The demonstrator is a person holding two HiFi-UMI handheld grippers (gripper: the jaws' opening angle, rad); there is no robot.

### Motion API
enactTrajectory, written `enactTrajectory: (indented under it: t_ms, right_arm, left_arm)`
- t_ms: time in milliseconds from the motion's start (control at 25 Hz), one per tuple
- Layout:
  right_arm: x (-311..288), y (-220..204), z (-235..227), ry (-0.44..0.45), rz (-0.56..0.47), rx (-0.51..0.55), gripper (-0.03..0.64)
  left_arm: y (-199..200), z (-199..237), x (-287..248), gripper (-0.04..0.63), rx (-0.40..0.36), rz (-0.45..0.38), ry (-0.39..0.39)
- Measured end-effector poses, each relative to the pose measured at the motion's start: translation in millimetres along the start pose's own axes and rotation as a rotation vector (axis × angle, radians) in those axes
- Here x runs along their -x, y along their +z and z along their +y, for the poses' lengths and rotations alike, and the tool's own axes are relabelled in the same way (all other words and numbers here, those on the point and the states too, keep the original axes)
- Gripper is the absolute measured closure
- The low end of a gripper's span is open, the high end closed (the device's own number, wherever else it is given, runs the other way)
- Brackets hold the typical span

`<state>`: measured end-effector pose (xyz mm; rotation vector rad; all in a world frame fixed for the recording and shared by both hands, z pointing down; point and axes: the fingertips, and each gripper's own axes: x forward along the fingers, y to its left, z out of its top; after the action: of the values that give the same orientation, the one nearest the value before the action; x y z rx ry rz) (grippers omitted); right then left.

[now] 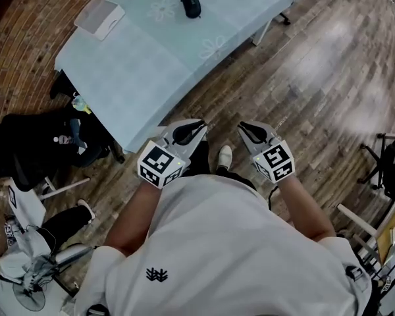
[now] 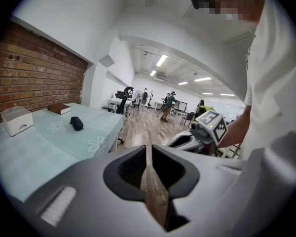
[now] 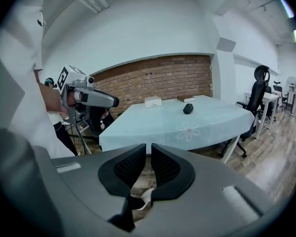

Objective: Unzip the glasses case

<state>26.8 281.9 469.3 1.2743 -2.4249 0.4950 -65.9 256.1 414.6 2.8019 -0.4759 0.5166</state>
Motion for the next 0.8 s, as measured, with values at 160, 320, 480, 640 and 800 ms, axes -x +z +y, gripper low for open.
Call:
enactTrajectory:
  t_ms: [160,320,480,640,800]
  right_arm:
    - [-40,23,-37,0.009,0.011,0.014,0.604]
    - [-79,51,-74,-0.008,0.029,0.017,0.604]
    - [-123,75,-113,-0.023,0.075,0.049,0.604]
    - [-172,94,-148,-0.036,0.090,0.067,0.604]
    - [-225,104,-173,-0.023,0.127,0.082,0.604]
  left_arm:
    - [15,52,-14,0.541,0.011,-0.024,0.037]
    - [37,119,-24,0.541,0.022,-0.054,0.081]
    - [65,187,-40,0.541,0.007,-0.061,0.096]
    - [88,247,-58,0.541,-0.041,-0.049,0.100]
    - [90,302,-80,0.541,-0.023,-0.017,0.126]
